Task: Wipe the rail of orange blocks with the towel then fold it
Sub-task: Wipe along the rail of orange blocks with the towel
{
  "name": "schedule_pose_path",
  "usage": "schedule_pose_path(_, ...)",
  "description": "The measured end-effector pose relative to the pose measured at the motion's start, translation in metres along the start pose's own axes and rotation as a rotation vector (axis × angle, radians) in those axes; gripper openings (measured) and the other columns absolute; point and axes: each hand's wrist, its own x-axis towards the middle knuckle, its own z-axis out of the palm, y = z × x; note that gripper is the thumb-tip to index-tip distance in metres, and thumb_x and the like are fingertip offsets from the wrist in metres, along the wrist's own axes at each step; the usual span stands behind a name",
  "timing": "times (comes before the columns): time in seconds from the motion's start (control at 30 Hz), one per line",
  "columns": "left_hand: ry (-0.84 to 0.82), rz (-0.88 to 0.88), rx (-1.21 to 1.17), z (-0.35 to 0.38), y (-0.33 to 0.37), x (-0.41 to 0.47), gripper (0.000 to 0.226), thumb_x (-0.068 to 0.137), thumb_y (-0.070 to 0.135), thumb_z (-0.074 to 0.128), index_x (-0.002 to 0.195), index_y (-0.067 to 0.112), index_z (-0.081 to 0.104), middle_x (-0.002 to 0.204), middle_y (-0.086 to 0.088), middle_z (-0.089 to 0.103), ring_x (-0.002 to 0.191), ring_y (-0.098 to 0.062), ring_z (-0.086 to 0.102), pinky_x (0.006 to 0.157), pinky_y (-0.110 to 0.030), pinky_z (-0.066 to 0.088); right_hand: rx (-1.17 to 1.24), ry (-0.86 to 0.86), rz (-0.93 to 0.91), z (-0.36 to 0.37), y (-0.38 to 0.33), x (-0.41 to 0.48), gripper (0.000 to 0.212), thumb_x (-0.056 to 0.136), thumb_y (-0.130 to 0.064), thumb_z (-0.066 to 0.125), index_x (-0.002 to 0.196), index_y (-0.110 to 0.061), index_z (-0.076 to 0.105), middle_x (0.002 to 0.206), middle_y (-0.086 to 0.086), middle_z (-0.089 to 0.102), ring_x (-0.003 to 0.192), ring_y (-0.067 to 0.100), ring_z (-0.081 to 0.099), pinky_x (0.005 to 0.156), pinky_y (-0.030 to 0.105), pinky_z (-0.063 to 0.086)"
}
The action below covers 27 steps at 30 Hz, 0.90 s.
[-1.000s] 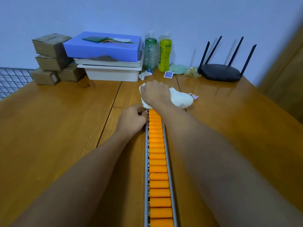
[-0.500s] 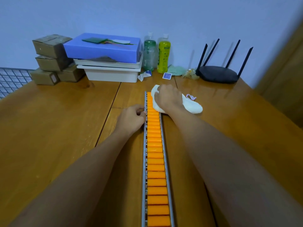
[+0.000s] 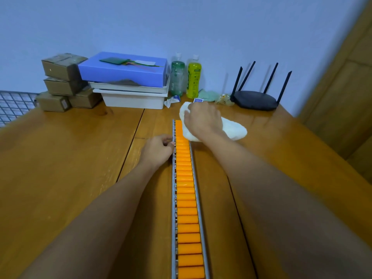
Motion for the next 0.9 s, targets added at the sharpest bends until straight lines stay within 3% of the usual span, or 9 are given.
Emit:
schedule_pose_path(0.07,-0.002,0.006,-0.013,-0.001,0.003,-0.002,0.027,0.098,0.021,0.059,0.122,0.02,0.072,0.11,0.002,0.075,0.098,-0.017,0.067,0.081,-0.035,0.053,-0.002,-0.037,-0.055,0.002,-0.022,-0.011,0.024,0.097,-0.03,0.054,0.108,-0.016,0.07,0.104,0.006,0.069,0.098,0.029,0.065,0.067,0.032,0.035)
schedule_pose_path(0.1,-0.002,0.01,-0.01,-0.001,0.003,-0.002,0.019,0.096,0.018,0.059,0.106,0.022,0.075,0.095,0.001,0.076,0.085,-0.019,0.066,0.071,-0.034,0.049,-0.014,-0.074,-0.083,0.006,-0.031,-0.017,0.022,0.096,-0.029,0.055,0.107,-0.016,0.07,0.103,0.006,0.068,0.097,0.029,0.065,0.067,0.032,0.035)
schedule_pose_path(0.17,-0.002,0.004,0.008,-0.001,0.002,-0.001,0.022,0.091,0.011,0.056,0.079,0.026,0.067,0.071,0.0,0.067,0.069,-0.021,0.058,0.059,-0.033,0.039,-0.04,-0.154,-0.116,0.016,-0.04,-0.029,0.019,0.094,-0.025,0.057,0.105,-0.015,0.068,0.104,0.006,0.067,0.096,0.028,0.065,0.067,0.033,0.037)
schedule_pose_path(0.2,-0.004,0.001,0.015,-0.002,0.003,-0.002,0.025,0.09,0.008,0.054,0.077,0.026,0.066,0.068,0.0,0.065,0.065,-0.02,0.055,0.057,-0.032,0.036,-0.048,-0.176,-0.114,0.021,-0.04,-0.033,0.017,0.093,-0.023,0.058,0.104,-0.014,0.068,0.104,0.006,0.067,0.096,0.027,0.065,0.067,0.033,0.037)
schedule_pose_path(0.33,-0.025,0.019,0.022,-0.002,0.003,-0.002,0.027,0.088,0.007,0.052,0.083,0.028,0.068,0.068,-0.002,0.066,0.062,-0.019,0.054,0.057,-0.033,0.037,-0.084,-0.167,-0.118,0.029,-0.035,-0.038,0.016,0.093,-0.018,0.057,0.104,-0.014,0.067,0.105,0.006,0.068,0.096,0.025,0.066,0.067,0.032,0.037)
schedule_pose_path(0.43,-0.013,0.035,0.032,-0.002,0.002,-0.001,0.026,0.09,0.01,0.053,0.1,0.024,0.072,0.075,0.0,0.071,0.07,-0.021,0.062,0.06,-0.036,0.045,-0.099,-0.147,-0.142,0.029,-0.035,-0.04,0.016,0.094,-0.017,0.056,0.106,-0.014,0.066,0.107,0.006,0.067,0.097,0.026,0.066,0.068,0.032,0.037)
schedule_pose_path(0.57,0.002,0.032,0.039,-0.001,0.003,-0.002,0.035,0.098,0.017,0.055,0.13,0.019,0.069,0.103,-0.002,0.077,0.088,-0.019,0.069,0.079,-0.043,0.059,-0.128,-0.144,-0.148,0.026,-0.028,-0.044,0.019,0.097,-0.018,0.055,0.111,-0.014,0.066,0.109,0.006,0.068,0.099,0.026,0.066,0.068,0.033,0.038)
schedule_pose_path(0.73,0.009,0.012,0.03,0.0,0.004,-0.001,0.035,0.102,0.024,0.057,0.136,0.016,0.064,0.13,-0.005,0.07,0.118,-0.021,0.063,0.096,-0.036,0.051,-0.144,-0.198,-0.111,0.014,-0.008,-0.048,0.019,0.096,-0.018,0.055,0.112,-0.013,0.065,0.109,0.008,0.066,0.099,0.028,0.064,0.068,0.033,0.038)
schedule_pose_path(0.9,-0.01,0.001,0.024,-0.001,0.001,0.0,0.035,0.102,0.028,0.057,0.135,0.02,0.065,0.129,-0.001,0.069,0.118,-0.02,0.063,0.1,-0.043,0.052,-0.127,-0.256,-0.078,0.001,0.014,-0.061,0.013,0.095,-0.017,0.054,0.1,-0.014,0.065,0.1,0.006,0.068,0.088,0.026,0.064,0.065,0.033,0.041)
